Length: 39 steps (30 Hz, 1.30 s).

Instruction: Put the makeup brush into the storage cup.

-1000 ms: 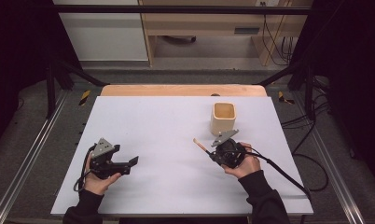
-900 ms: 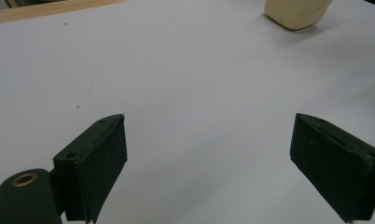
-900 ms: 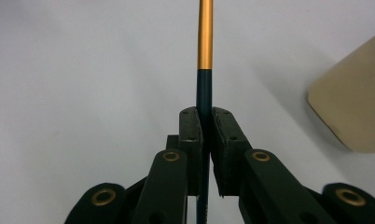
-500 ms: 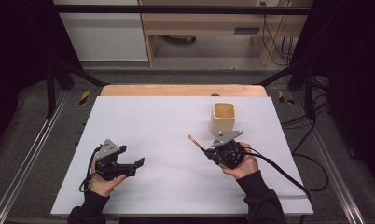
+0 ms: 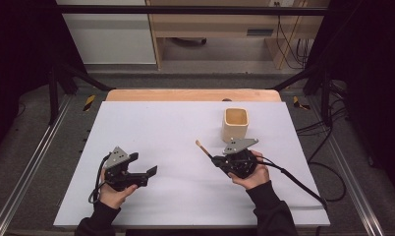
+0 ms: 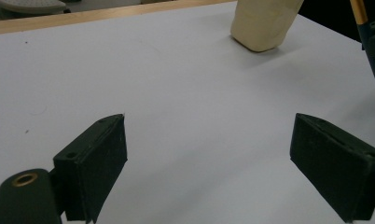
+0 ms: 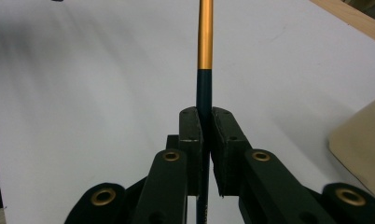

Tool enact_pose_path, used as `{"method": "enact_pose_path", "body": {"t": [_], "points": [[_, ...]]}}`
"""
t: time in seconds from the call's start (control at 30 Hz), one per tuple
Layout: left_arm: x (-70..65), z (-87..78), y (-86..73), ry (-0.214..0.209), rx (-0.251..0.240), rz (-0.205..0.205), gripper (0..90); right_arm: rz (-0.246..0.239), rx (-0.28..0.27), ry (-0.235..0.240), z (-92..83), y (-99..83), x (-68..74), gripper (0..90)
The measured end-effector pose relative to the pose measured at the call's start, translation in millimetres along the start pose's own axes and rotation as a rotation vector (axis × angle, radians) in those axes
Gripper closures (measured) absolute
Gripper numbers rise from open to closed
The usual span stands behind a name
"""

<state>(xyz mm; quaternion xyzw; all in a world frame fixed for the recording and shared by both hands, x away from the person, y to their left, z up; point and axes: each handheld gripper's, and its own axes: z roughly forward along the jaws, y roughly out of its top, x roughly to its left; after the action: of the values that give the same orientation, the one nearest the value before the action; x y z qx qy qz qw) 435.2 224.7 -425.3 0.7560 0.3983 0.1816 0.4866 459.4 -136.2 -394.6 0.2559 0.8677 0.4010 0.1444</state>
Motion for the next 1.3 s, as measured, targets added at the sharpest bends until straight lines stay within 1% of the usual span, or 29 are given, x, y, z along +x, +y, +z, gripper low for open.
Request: {"method": "enact_pose_path", "body": {"t": [0.07,0.13,0.17,0.33,0.43,0.6,0.63,0.83,0.97,1.03,1.1,1.13,1.17,1.27,1.3], "points": [[-3.1,1.4,0.9,-0.006,-0.006,-0.005,10.4,-0.001,-0.009,0.008,0.5,-0.3,1.0,83.4],[-4.2,2.1,1.4,-0.010,-0.005,-0.002,10.4,-0.003,-0.013,0.011,0.8,-0.5,1.7,83.4],[-6.8,4.0,2.0,-0.018,-0.005,0.000,10.3,-0.005,-0.022,0.016,2.2,-1.3,2.8,83.4],[-11.4,7.1,3.5,-0.027,-0.004,0.007,10.4,-0.005,-0.032,0.017,4.0,-2.0,4.0,83.4],[-15.0,8.7,6.3,-0.036,-0.020,0.001,10.4,-0.001,-0.044,0.024,5.5,-2.2,4.9,83.4],[-20.9,12.2,9.3,-0.048,-0.032,-0.002,10.8,0.004,-0.045,0.021,7.7,-2.8,4.8,83.4],[-23.9,14.4,10.5,-0.055,-0.031,0.003,10.8,0.006,-0.048,0.024,8.7,-3.0,5.0,83.4],[-30.6,17.4,16.5,-0.074,-0.039,0.012,10.8,0.010,-0.056,0.022,9.5,-3.5,5.9,83.4],[-34.4,18.0,21.0,-0.078,-0.046,0.025,10.9,0.014,-0.061,0.024,9.9,-3.4,6.4,83.4],[-37.4,18.2,25.3,-0.085,-0.059,0.024,10.9,0.018,-0.065,0.024,10.7,-3.4,6.7,83.4],[-39.2,18.9,28.3,-0.094,-0.074,0.015,11.1,0.020,-0.068,0.026,10.5,-3.3,6.7,83.4],[-39.2,18.9,28.3,-0.094,-0.074,0.015,11.6,0.021,-0.070,0.027,10.4,-3.2,6.8,83.4],[-41.7,20.7,31.4,-0.101,-0.084,0.007,11.5,0.020,-0.073,0.028,10.2,-3.1,7.0,83.4],[-44.0,22.5,33.9,-0.108,-0.092,-0.001,11.6,0.021,-0.074,0.029,10.2,-3.2,7.1,83.4],[-47.0,24.7,36.6,-0.115,-0.105,-0.004,11.6,0.021,-0.073,0.029,10.2,-3.3,7.1,83.4]]}}
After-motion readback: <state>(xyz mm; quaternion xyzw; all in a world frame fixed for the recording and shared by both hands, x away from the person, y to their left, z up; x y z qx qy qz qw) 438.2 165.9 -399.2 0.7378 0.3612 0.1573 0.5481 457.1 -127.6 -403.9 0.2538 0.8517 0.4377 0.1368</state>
